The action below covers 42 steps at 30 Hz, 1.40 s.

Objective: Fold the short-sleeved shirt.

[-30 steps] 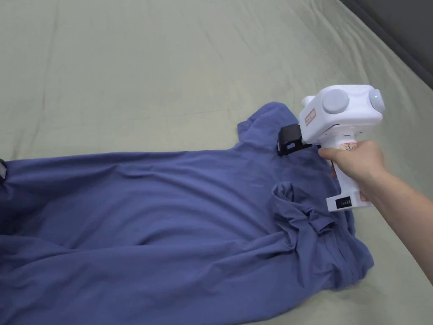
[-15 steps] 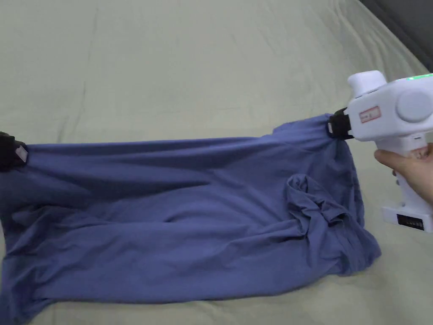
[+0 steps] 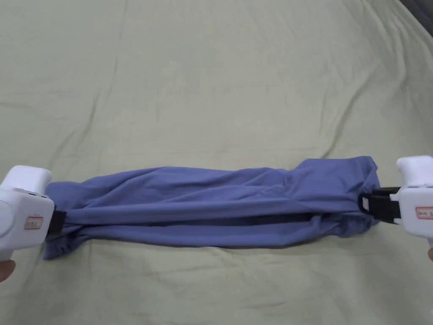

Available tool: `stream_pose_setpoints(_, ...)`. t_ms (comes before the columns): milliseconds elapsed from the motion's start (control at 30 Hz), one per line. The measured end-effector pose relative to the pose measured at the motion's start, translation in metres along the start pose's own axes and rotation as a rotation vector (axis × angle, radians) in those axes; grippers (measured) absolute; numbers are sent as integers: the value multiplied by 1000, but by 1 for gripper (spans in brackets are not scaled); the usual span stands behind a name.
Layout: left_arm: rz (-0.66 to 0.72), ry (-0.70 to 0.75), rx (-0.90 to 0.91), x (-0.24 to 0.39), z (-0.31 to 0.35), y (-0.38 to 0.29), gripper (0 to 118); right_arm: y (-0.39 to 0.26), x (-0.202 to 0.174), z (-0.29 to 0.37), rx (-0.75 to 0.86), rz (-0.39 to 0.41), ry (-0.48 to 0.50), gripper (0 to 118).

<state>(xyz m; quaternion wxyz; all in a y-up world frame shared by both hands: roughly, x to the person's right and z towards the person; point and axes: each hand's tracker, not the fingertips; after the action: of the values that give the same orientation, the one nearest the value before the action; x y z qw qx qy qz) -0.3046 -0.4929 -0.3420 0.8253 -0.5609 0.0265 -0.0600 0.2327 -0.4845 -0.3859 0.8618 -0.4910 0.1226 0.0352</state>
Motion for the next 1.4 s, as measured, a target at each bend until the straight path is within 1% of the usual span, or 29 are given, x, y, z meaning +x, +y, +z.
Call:
stream_pose_setpoints(167,-1,25,-3,3,-4,-1,0,-10,-9,-10,-30,-3,3,3)
stream_pose_setpoints(200,17,19,-1,2,-3,1,3,-9,-12,-11,-32,-2,1,6)
stream_pose_setpoints(233,65,3,9,-1,0,3,28,-15,-5,-20,-28,-10,-1,40)
stream_pose_setpoints(267,109,-8,27,-5,4,2,60,-15,-8,-15,-15,-11,-9,87)
stream_pose_setpoints(300,153,-11,44,-9,10,1,81,-13,-12,-9,-1,-23,-20,113)
stream_pose_setpoints(333,177,-24,71,-12,19,-2,81,-13,-15,-3,9,-25,-28,113)
stream_pose_setpoints(400,224,-49,178,-18,49,-10,82,-13,-23,28,123,-49,-2,118)
stream_pose_setpoints(467,243,-10,313,-15,85,-20,82,-12,-38,60,227,-87,-12,118)
stream_pose_setpoints(500,247,17,381,-11,101,-25,82,-14,-47,77,265,-89,-16,118)
stream_pose_setpoints(567,272,76,586,0,142,-44,85,-19,-70,106,372,-61,-47,118)
stream_pose_setpoints(600,283,73,684,6,160,-53,88,-22,-80,115,414,-42,-62,118)
stream_pose_setpoints(633,282,64,779,11,176,-63,88,-28,-87,122,460,-21,-84,117)
stream_pose_setpoints(667,270,50,837,19,192,-73,88,-32,-95,128,489,4,-103,113)
stream_pose_setpoints(700,260,43,864,24,199,-80,87,-34,-102,133,501,19,-110,101)
stream_pose_setpoints(733,240,56,854,29,203,-85,61,-36,-109,136,512,31,-113,56)
stream_pose_setpoints(767,199,67,817,33,203,-83,8,-40,-113,135,517,27,-112,5)
stream_pose_setpoints(800,196,111,793,37,197,-81,0,-40,-116,132,513,21,-102,3)
stream_pose_setpoints(833,202,152,788,38,192,-82,0,-44,-120,134,556,18,-121,3)
stream_pose_setpoints(867,151,104,724,36,190,-81,0,-42,-122,136,545,37,-106,3)
stream_pose_setpoints(900,146,123,707,38,185,-81,0,-41,-124,135,533,54,-106,3)
stream_pose_setpoints(933,152,148,712,42,181,-78,0,-40,-127,136,547,68,-120,3)
stream_pose_setpoints(1000,163,144,692,41,175,-77,0,-36,-128,139,553,74,-119,3)
stream_pose_setpoints(1100,228,87,646,26,154,-69,0,-30,-122,139,557,57,-97,3)
stream_pose_setpoints(1133,252,67,594,21,144,-62,7,-28,-120,138,552,50,-88,3)
stream_pose_setpoints(1167,273,20,530,15,132,-55,35,-28,-117,137,547,42,-76,3)
stream_pose_setpoints(1200,289,-44,457,5,117,-44,79,-27,-116,137,542,37,-68,3)
stream_pose_setpoints(1233,300,-89,398,0,101,-39,98,-26,-115,136,538,36,-63,3)
stream_pose_setpoints(1300,331,-111,364,-3,64,-35,98,-27,-114,132,520,42,-64,3)
stream_pose_setpoints(1400,366,-94,249,-18,4,-20,98,-26,-113,125,477,59,-66,3)
